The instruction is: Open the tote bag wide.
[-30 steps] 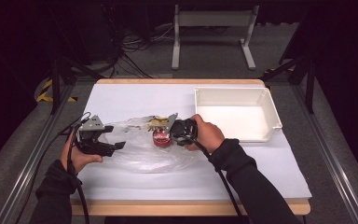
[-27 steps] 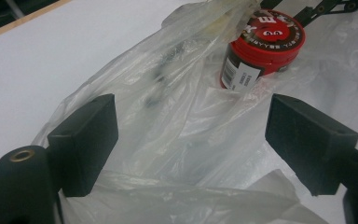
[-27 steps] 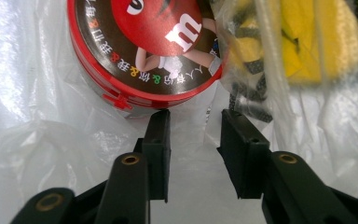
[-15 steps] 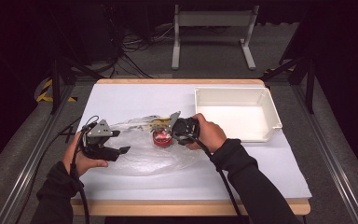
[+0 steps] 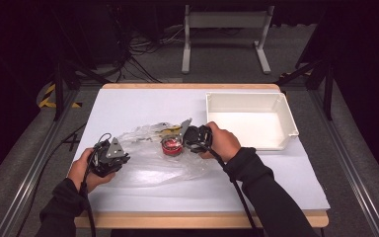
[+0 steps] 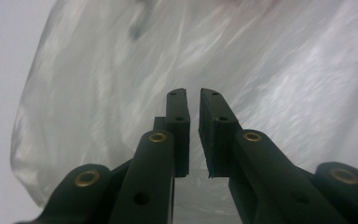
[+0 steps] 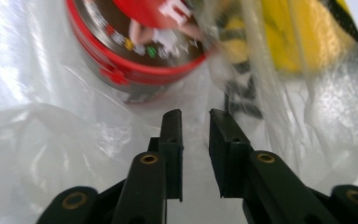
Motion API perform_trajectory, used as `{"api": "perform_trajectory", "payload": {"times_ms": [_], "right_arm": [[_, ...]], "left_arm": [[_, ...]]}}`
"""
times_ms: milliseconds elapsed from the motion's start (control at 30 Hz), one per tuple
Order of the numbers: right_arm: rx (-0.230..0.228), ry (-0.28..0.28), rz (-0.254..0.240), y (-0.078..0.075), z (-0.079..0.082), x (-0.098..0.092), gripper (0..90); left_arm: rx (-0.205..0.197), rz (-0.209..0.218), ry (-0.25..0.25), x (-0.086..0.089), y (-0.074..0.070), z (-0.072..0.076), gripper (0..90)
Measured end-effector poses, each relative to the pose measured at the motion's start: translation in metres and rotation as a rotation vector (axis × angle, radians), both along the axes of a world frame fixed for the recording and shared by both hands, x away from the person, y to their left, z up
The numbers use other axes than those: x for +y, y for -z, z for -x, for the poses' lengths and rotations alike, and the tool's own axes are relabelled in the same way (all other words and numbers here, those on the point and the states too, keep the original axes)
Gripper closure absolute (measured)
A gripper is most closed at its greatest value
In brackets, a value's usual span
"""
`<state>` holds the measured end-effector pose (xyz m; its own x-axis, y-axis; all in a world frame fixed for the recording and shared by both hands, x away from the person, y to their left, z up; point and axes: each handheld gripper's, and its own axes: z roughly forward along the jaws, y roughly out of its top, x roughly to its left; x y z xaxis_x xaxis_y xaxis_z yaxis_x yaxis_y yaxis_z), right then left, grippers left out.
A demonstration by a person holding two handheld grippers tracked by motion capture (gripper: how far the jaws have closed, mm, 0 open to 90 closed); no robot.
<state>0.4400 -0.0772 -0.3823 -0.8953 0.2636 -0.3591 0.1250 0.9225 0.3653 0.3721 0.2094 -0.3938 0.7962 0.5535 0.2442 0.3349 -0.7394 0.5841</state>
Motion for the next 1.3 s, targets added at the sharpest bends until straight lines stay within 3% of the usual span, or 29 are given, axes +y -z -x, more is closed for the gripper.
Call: {"api": "perform_trajectory", "payload": {"times_ms": [133, 200, 300, 333, 367, 433, 500, 533, 600, 700, 800, 867, 900, 967, 1067, 1200, 1300], "right_arm": [[-0.013, -0.018, -0.03, -0.004, 0.002, 0.002, 65.0], [-0.015, -0.027, -0.034, -0.004, 0.001, 0.002, 59.4], [0.002, -0.04, -0.017, -0.003, 0.003, 0.005, 53.3], [0.029, -0.05, -0.004, -0.001, 0.005, 0.007, 51.3], [0.032, -0.064, 0.01, 0.0, 0.004, 0.009, 50.6], [0.048, -0.077, 0.05, 0.003, 0.003, 0.013, 49.4], [0.058, -0.082, 0.062, 0.005, 0.003, 0.015, 49.1], [0.067, -0.076, 0.096, 0.009, 0.001, 0.019, 49.1], [0.08, -0.076, 0.105, 0.011, 0.0, 0.021, 49.6], [0.111, -0.043, 0.13, 0.016, -0.004, 0.023, 52.0], [0.13, -0.015, 0.138, 0.021, -0.007, 0.024, 52.1], [0.145, -0.009, 0.145, 0.023, -0.008, 0.023, 52.0], [0.139, -0.001, 0.158, 0.023, -0.009, 0.023, 51.7], [0.143, 0.018, 0.172, 0.025, -0.01, 0.022, 50.7], [0.134, 0.033, 0.187, 0.026, -0.01, 0.019, 48.9], [0.118, 0.061, 0.199, 0.024, -0.01, 0.014, 49.5], [0.113, 0.066, 0.198, 0.023, -0.01, 0.011, 49.9]], "left_arm": [[0.004, 0.057, 0.091, -0.008, -0.017, 0.005, 66.1], [0.004, 0.085, 0.125, -0.017, -0.022, 0.004, 54.1], [0.008, 0.053, 0.151, -0.033, -0.02, -0.003, 47.8], [0.028, 0.026, 0.152, -0.042, -0.017, -0.012, 49.7], [0.045, 0.025, 0.158, -0.046, -0.014, -0.018, 49.9], [0.053, 0.014, 0.149, -0.05, -0.012, -0.024, 53.8], [0.073, -0.048, 0.117, -0.058, -0.004, -0.038, 54.8], [0.096, -0.055, 0.09, -0.061, 0.002, -0.048, 51.4], [0.09, -0.068, 0.068, -0.063, 0.006, -0.055, 51.6], [0.111, -0.041, -0.008, -0.063, 0.014, -0.07, 53.0], [0.122, -0.049, -0.044, -0.063, 0.019, -0.08, 54.3], [0.112, -0.052, -0.092, -0.062, 0.022, -0.086, 61.7], [0.128, -0.04, -0.109, -0.061, 0.023, -0.089, 66.5], [0.139, -0.034, -0.129, -0.059, 0.026, -0.092, 76.8], [0.169, -0.048, -0.13, -0.058, 0.033, -0.096, 78.1], [0.181, -0.039, -0.127, -0.052, 0.034, -0.096, 90.0], [0.201, -0.04, -0.158, -0.043, 0.033, -0.096, 90.0]]}}
